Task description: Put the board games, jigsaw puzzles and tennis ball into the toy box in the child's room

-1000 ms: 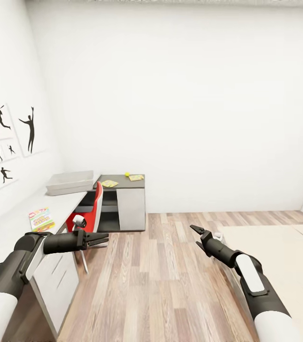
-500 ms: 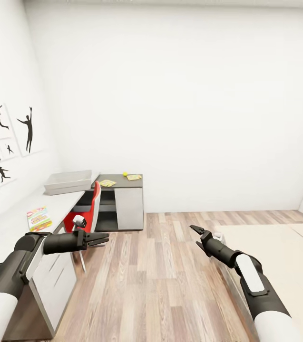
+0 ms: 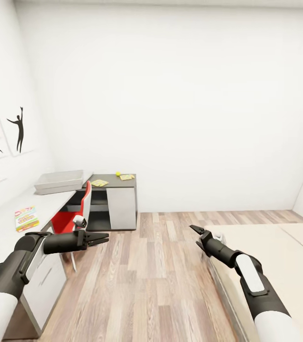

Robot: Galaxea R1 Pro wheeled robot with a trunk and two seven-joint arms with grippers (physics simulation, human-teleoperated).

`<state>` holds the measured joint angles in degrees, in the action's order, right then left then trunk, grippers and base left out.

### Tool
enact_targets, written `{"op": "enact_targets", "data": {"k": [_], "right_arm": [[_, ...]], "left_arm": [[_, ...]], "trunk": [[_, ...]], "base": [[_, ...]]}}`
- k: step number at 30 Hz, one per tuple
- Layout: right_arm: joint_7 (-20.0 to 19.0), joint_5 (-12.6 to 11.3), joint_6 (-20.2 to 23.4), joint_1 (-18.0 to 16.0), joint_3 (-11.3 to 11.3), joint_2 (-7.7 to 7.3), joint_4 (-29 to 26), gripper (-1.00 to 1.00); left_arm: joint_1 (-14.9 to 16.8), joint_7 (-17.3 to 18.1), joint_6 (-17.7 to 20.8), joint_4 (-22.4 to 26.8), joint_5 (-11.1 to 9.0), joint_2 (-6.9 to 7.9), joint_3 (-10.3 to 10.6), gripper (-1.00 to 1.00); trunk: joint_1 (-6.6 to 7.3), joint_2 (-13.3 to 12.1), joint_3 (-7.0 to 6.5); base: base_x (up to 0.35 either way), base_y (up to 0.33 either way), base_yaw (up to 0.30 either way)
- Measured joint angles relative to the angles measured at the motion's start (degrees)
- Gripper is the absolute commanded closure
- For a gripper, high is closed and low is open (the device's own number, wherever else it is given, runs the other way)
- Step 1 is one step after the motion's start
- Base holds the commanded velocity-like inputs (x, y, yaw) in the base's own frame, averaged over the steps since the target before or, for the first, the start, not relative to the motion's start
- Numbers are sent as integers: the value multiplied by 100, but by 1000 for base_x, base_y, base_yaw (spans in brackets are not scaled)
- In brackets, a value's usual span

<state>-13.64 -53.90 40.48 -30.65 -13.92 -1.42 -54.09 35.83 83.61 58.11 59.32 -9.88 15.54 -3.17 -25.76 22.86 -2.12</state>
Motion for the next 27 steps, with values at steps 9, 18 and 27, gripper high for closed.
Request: {"op": "enact_targets", "data": {"k": [9, 18, 27], "right_arm": [[-2, 0, -2, 0, 1, -1, 1, -100], [-1, 0, -1, 0, 1, -1, 1, -100], [0, 0, 0, 0, 1, 0, 0, -100]], "left_arm": [[1, 1, 0, 1, 3, 0, -1, -100], [0, 1, 0, 1, 3, 0, -1, -100], [1, 0, 0, 0, 1, -2, 0, -100]], "trunk": [[0, 0, 0], [0, 0, 0], [0, 0, 0]], "base": [[0, -178, 0], [0, -121, 0], [0, -232, 0]]}}
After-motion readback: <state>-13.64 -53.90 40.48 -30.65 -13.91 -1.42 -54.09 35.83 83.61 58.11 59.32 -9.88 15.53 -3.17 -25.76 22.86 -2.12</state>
